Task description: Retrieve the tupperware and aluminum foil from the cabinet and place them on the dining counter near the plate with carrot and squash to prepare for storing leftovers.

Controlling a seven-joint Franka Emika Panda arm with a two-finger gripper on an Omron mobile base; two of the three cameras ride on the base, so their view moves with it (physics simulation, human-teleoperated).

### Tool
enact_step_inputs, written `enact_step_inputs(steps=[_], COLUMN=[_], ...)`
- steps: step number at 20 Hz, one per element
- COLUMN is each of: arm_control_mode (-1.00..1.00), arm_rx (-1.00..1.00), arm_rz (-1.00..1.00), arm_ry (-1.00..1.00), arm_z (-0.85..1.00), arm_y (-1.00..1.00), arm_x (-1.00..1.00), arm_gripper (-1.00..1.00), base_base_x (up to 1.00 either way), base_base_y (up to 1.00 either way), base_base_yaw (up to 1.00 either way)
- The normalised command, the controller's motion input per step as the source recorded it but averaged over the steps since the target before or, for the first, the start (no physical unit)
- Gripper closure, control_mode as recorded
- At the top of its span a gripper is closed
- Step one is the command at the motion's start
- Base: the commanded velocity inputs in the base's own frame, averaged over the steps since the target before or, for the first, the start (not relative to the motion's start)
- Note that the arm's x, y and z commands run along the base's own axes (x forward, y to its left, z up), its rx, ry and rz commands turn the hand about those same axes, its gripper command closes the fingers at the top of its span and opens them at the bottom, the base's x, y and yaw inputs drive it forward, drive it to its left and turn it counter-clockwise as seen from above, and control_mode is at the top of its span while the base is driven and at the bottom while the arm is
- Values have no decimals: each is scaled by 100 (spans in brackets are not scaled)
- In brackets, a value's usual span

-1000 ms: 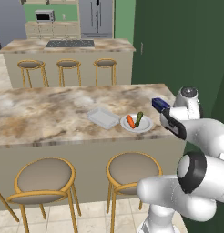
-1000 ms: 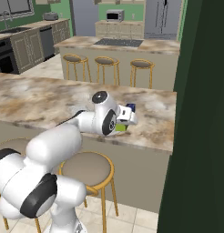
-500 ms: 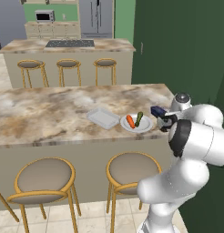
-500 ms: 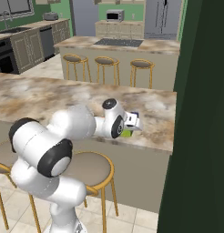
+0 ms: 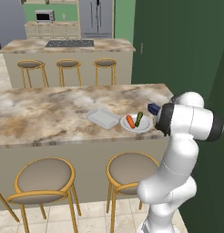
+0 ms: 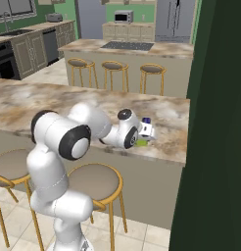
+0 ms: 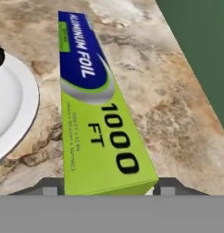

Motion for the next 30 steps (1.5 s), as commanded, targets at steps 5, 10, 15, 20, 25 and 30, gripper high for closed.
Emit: enact_step_inputs(steps=[5, 10, 15, 20, 25, 30], arm_control_mode=[-100, -100, -100, -100, -100, -100], arm_rx=[0, 3, 0, -4, -14, -12], arm_rz=[0, 0, 2, 10, 21, 29], arm_ry=[0, -5, -2, -3, -9, -6], arm_z=[-26, 19, 64, 63, 68, 98], arm_y=[1, 0, 0, 19, 53, 48], arm_x=[67, 55, -6, -55, -69, -81], arm_gripper=[-100, -100, -100, -100, -100, -100], base_base_x=[0, 0, 0, 0, 0, 0], base_base_y=[0, 0, 0, 0, 0, 0], base_base_yaw=[0, 0, 0, 0, 0, 0])
